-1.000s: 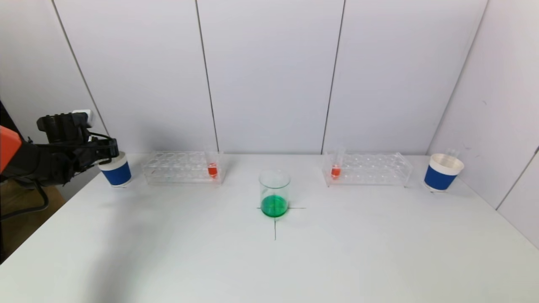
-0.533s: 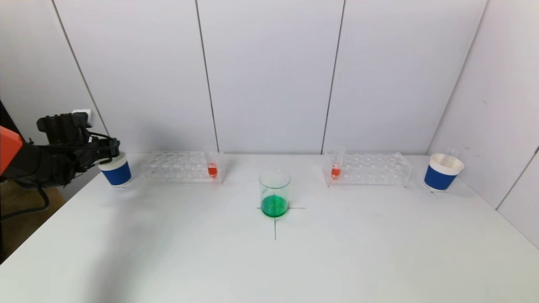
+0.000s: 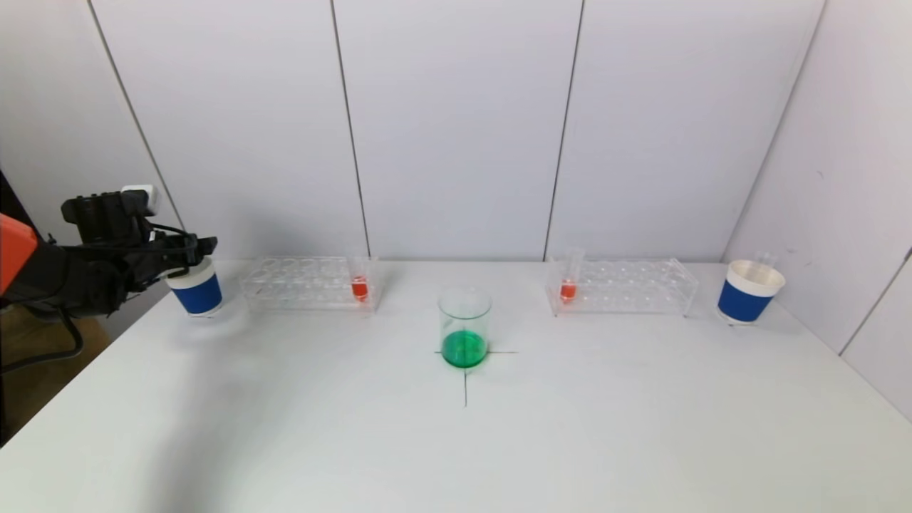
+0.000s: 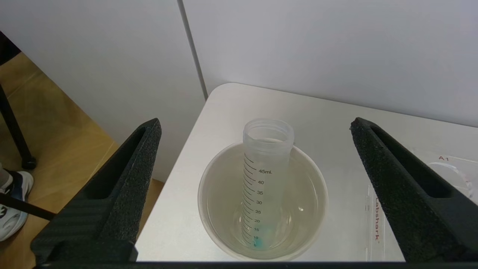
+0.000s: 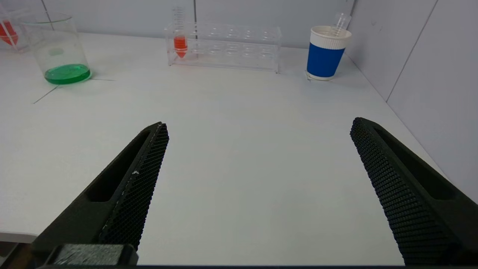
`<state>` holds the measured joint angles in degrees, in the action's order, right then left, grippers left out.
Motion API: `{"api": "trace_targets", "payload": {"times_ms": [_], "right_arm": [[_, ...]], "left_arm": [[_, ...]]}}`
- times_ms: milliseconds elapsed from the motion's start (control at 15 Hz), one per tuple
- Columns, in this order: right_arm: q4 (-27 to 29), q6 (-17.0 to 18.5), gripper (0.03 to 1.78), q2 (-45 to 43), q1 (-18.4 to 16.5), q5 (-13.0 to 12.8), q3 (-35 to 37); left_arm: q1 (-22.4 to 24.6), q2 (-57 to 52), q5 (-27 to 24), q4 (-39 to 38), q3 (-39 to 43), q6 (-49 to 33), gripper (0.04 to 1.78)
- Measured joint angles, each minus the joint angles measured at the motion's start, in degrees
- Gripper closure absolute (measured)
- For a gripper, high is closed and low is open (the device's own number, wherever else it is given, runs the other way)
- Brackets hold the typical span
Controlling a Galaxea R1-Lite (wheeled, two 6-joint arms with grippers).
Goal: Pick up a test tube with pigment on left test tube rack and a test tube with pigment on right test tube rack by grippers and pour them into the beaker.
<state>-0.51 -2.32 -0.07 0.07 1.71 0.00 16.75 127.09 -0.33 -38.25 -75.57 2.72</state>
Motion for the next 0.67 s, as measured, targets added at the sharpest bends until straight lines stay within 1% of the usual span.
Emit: {"api": "trace_targets", "payload": {"times_ms": [267, 400, 667], "right_arm": [[0.0, 0.0, 0.04, 0.0, 0.0, 0.0, 0.0], [0.0, 0.0, 0.04, 0.0, 0.0, 0.0, 0.0], [0.0, 0.0, 0.04, 0.0, 0.0, 0.0, 0.0]], "left_arm": [[-0.2, -1.1, -0.3, 0.1, 0.2, -0.3, 0.06], [-0.8, -2.8, -1.8, 0.2, 1.2, -1.7, 0.06], [-3.8, -9.3, -3.0, 0.2, 6.7, -2.8, 0.06]]}}
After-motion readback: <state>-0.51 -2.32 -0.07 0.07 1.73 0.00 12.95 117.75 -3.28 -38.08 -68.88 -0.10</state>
